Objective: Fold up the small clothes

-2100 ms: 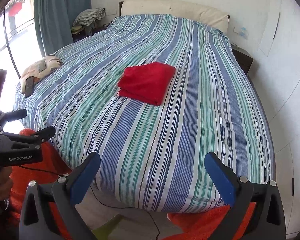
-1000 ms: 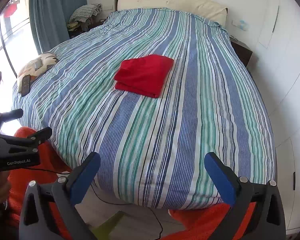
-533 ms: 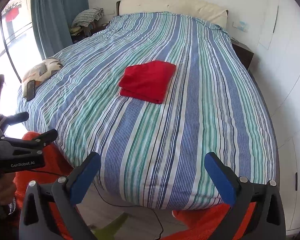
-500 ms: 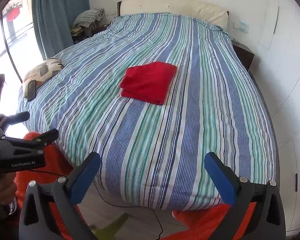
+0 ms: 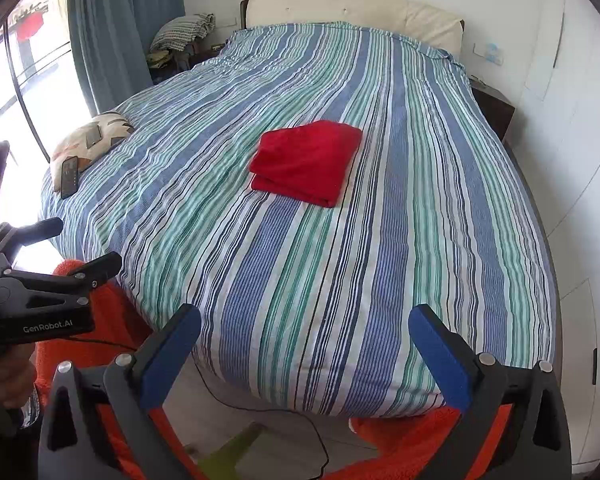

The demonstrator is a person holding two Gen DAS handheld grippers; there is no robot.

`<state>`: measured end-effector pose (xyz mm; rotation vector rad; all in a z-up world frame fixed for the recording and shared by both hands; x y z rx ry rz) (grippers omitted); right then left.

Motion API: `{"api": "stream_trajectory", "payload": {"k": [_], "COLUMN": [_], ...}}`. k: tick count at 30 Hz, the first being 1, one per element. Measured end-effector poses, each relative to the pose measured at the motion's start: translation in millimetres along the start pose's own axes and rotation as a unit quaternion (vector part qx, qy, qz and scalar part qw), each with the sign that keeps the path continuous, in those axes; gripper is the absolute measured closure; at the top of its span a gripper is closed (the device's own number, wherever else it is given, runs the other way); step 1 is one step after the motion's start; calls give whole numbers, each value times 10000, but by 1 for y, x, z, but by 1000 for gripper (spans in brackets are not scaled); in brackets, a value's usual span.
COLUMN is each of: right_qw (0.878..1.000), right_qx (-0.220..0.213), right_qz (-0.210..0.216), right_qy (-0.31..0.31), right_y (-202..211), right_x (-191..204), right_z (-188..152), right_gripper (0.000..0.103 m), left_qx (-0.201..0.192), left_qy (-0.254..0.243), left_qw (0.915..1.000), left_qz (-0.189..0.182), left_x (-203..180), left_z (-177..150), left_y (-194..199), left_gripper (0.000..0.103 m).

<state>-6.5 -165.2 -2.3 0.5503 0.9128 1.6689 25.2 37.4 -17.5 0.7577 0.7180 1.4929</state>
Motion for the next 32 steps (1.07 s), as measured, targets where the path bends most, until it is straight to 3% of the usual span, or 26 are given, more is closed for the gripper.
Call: {"api": "stream_trajectory", "payload": {"k": [23,32], "right_qw": [10000,9999], "right_qx": [41,75], "right_qz": [-10,-45], "right_qy": [-53,-87], "right_y": [-1,-6], "right_x": [-3,-6], "right_z": [-2,-3], "right_gripper": [1,1], "left_qx": [-23,-308], "left_qy": [193,40], "left_qw": [9997,9995], "left_qz": [-161,-109], "left_x": [2,-2], "left_z": [8,12], "left_y": [6,15], "left_gripper": [1,1]}}
Point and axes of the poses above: each gripper's, at about its wrist camera, not at the fingertips, and y roughly against the way its jaws point, x to its left, z to its top, the point moved 10 cm from there along -y, roughly the way its jaws point, and after that the axes turned 11 degrees about y, right-handed, at the moved point
